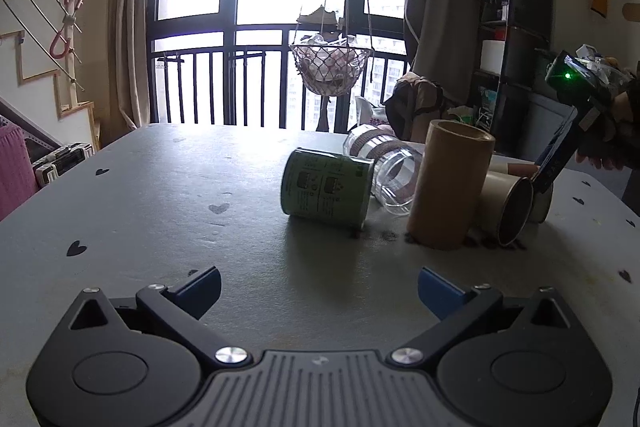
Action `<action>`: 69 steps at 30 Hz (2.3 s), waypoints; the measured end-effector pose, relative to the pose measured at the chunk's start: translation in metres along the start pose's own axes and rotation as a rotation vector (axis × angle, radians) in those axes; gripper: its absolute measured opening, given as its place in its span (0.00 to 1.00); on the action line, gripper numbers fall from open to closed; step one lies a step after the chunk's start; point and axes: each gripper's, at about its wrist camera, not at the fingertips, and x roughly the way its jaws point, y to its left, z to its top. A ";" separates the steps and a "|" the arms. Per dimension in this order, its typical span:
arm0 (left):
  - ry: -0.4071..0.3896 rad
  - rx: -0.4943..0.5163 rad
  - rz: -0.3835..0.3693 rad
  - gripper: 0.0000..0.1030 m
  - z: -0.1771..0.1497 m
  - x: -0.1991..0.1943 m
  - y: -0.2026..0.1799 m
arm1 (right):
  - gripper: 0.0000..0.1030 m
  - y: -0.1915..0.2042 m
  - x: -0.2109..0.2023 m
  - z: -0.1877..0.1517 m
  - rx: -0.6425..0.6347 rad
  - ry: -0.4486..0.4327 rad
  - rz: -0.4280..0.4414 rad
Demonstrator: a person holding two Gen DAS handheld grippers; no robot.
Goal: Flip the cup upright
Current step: 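Reach the right tool to the tipped cream cup with brown sleeve, then close the right gripper on the cup's base and lift it, then carry the cup toward the left tool while the left tool approaches it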
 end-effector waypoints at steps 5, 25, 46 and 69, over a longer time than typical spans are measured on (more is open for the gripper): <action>0.003 0.012 -0.025 1.00 -0.002 -0.003 -0.011 | 0.78 0.005 -0.002 -0.011 -0.013 -0.024 -0.010; -0.017 0.050 -0.170 1.00 -0.015 -0.044 -0.056 | 0.77 0.106 -0.083 -0.152 -0.177 -0.008 -0.010; 0.085 0.221 -0.317 1.00 0.001 0.027 -0.136 | 0.93 0.218 -0.135 -0.220 -0.462 -0.181 -0.149; 0.215 0.331 -0.457 1.00 -0.016 0.006 -0.142 | 0.92 0.166 -0.119 -0.274 0.274 -0.398 -0.357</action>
